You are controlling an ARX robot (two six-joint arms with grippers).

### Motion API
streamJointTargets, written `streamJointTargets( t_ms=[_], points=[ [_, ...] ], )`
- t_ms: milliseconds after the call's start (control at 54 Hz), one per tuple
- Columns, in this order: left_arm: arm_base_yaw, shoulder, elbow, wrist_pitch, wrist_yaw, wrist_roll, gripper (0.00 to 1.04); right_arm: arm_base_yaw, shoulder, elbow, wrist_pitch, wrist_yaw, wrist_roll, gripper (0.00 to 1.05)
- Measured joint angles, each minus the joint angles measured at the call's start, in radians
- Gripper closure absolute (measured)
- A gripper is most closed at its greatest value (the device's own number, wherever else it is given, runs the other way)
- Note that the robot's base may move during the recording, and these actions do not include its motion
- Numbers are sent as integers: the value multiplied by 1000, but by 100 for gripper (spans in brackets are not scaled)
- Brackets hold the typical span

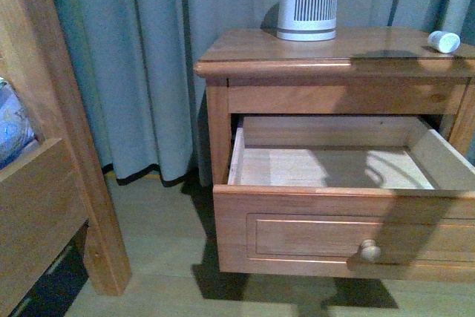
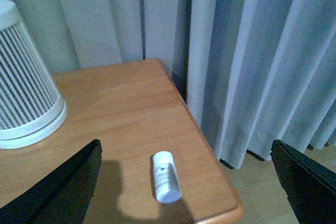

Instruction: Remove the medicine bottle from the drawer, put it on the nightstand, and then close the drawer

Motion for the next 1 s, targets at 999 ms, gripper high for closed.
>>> streamJointTargets(
  t_ms=[999],
  points=[
    [0, 0, 0, 0, 0, 0, 7, 108, 330, -738, 777, 3, 30, 7]
  ],
)
